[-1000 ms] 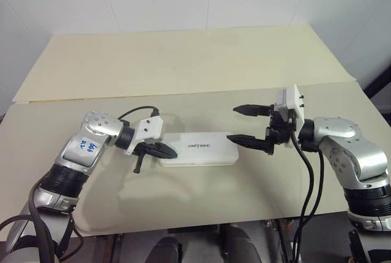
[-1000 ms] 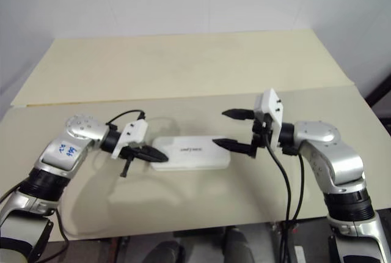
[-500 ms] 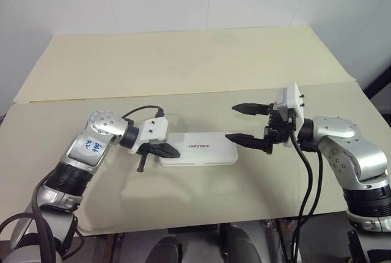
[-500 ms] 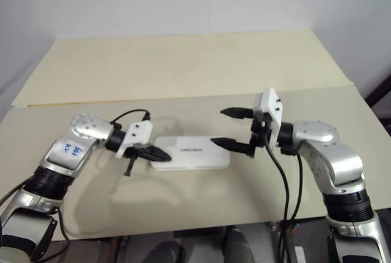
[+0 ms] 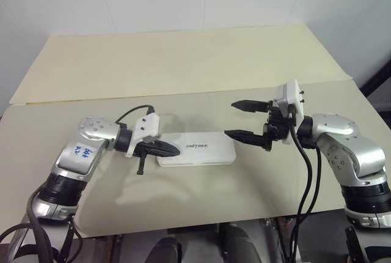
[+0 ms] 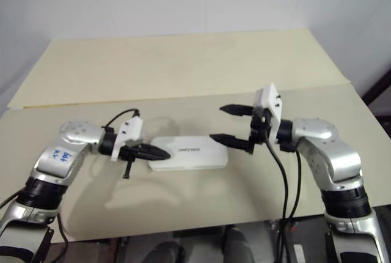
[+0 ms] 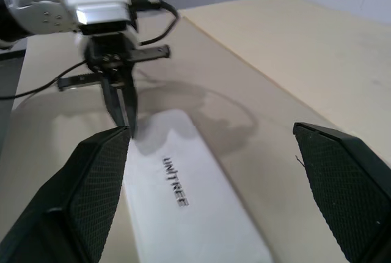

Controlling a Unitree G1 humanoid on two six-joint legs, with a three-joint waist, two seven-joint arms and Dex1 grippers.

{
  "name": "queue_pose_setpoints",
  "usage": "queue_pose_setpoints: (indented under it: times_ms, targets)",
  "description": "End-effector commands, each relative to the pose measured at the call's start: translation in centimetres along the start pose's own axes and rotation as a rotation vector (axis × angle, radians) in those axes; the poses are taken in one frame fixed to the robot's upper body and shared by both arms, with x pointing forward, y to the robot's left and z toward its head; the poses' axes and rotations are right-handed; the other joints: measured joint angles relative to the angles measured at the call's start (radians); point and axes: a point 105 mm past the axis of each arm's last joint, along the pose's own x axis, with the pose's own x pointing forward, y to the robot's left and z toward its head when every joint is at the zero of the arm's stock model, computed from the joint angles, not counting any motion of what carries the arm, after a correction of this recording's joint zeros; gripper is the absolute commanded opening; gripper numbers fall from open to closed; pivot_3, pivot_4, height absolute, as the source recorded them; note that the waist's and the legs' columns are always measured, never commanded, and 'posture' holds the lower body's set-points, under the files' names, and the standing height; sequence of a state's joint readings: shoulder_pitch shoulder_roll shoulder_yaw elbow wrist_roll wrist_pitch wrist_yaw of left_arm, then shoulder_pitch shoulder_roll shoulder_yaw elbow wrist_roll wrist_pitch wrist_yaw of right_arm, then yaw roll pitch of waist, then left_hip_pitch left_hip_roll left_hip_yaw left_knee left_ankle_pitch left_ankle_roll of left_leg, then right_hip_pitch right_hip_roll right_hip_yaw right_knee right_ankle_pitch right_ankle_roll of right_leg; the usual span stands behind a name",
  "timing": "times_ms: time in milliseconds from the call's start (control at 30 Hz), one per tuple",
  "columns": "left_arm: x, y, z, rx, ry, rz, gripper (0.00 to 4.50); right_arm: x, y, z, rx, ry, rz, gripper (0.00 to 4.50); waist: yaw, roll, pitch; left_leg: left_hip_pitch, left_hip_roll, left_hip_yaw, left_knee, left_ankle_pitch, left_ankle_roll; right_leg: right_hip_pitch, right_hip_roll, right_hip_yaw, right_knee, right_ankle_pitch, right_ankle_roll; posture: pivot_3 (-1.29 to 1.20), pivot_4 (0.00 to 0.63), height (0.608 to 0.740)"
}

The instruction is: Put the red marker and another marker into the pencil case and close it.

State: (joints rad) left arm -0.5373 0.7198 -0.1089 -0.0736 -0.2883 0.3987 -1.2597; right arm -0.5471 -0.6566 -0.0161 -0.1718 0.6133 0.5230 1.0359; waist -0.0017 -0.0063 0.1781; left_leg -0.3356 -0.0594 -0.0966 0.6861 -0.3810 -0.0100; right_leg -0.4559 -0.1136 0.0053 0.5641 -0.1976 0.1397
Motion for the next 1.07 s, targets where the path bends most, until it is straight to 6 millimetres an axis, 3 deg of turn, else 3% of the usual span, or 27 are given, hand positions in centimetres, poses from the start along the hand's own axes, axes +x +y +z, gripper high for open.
queue_pose_setpoints:
  times_ms: [33,100,467,833,1067]
  targets:
    - [-1.5,0.1,2.0,0.045,-0.076,0.073,0.2,-0.5,-0.7,0.0,-0.062,0.011,-0.014,4.5,0.001,0.0,0.0,0.0,0.0,0.0,0.0,0.0,0.0,0.0,0.0,0.0,0.0,0.0,0.0,0.0,0.15,0.74]
    - [-2.1,0.1,2.6,0.05,-0.117,0.109,0.64,-0.9,-0.9,-0.6,-0.087,0.037,-0.021,4.5,0.002,0.0,0.0,0.0,0.0,0.0,0.0,0.0,0.0,0.0,0.0,0.0,0.0,0.0,0.0,0.0,0.15,0.74]
    - [-5.1,-0.3,3.4,0.043,-0.262,0.375,4.34,-3.6,-1.8,-0.9,-0.158,0.089,-0.027,4.5,0.0,0.0,0.0,0.0,0.0,0.0,-0.001,0.0,0.0,-0.002,0.0,0.001,0.0,0.0,0.0,0.0,0.15,0.74]
    - [-5.7,-0.6,2.1,0.069,-0.231,0.468,4.46,-3.8,-1.4,0.1,-0.187,0.059,-0.012,4.5,0.001,0.0,0.0,0.0,0.0,0.0,-0.001,0.0,0.0,-0.002,-0.001,0.001,0.0,0.0,0.0,0.0,0.15,0.74]
    - [-5.9,-0.4,2.1,0.071,-0.222,0.497,4.46,-3.1,-2.4,-1.0,-0.18,0.047,-0.048,4.5,0.001,0.0,0.0,0.0,0.0,0.0,-0.001,0.0,0.0,-0.002,0.0,0.001,0.0,0.0,-0.001,0.0,0.15,0.74]
